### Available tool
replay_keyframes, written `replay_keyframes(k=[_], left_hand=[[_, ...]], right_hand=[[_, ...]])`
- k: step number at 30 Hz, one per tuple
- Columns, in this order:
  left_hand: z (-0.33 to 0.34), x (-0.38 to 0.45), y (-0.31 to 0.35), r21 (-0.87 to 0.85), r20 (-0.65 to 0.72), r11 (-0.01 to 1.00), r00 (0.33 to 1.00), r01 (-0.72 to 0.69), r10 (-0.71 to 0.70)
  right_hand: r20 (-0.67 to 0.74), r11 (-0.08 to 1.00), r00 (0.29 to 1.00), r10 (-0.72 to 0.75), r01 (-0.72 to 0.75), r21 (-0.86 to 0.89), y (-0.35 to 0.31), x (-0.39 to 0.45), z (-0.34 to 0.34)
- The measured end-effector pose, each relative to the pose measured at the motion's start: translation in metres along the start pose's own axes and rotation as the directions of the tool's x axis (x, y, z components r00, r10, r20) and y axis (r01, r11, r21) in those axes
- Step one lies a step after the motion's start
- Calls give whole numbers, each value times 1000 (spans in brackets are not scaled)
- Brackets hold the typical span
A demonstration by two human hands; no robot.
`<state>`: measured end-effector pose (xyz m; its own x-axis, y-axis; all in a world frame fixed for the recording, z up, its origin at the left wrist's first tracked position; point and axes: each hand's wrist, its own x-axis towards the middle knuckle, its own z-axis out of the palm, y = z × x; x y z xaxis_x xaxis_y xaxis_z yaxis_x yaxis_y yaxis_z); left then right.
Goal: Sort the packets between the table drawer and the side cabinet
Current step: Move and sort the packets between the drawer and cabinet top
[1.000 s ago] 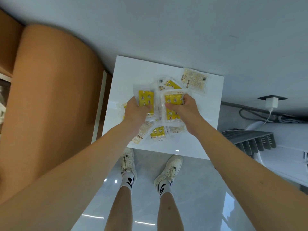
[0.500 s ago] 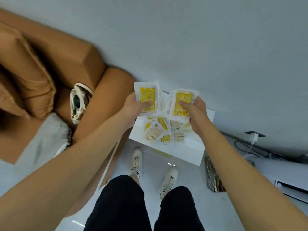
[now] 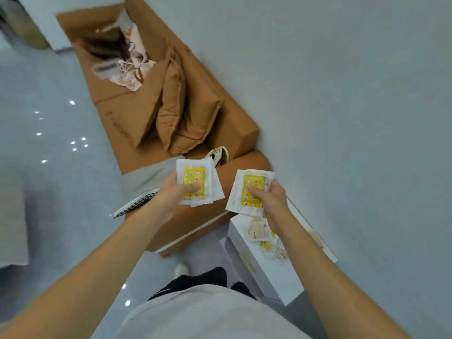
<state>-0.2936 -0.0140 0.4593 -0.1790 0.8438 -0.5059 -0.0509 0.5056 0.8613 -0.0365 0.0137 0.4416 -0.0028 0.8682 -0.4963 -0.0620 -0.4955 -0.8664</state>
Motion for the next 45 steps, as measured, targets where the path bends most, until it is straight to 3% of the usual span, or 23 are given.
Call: replay_keyframes(k=[7, 14, 20, 29, 35, 42, 45], left_hand=[[-137, -71, -13, -185, -264, 981, 964, -63, 13], [-304, -124, -68, -340, -506, 931, 861, -133, -61], [-457, -150, -129, -470, -611, 872, 764, -140, -207], [-607, -185, -194, -618, -694, 759, 597, -206, -403], [-694, -134, -237, -714, -672, 648, 516, -265, -530], [-847, -1, -288, -779, -626, 558, 372, -285, -685], [-920, 74, -335, -800, -600, 540, 330, -262, -729]], right_hand=[[323, 982, 946, -22, 80, -170, -16, -23, 164], [563, 962, 825, 43, 119, -247, 15, -63, 361], [654, 937, 750, 95, 155, -314, 64, -96, 532], [706, 839, 647, 289, 185, -512, 133, -135, 737], [721, 745, 567, 398, 258, -615, 195, -101, 870], [692, 655, 532, 489, 300, -694, 291, 1, 1075], [708, 586, 485, 513, 404, -702, 345, 57, 1167]])
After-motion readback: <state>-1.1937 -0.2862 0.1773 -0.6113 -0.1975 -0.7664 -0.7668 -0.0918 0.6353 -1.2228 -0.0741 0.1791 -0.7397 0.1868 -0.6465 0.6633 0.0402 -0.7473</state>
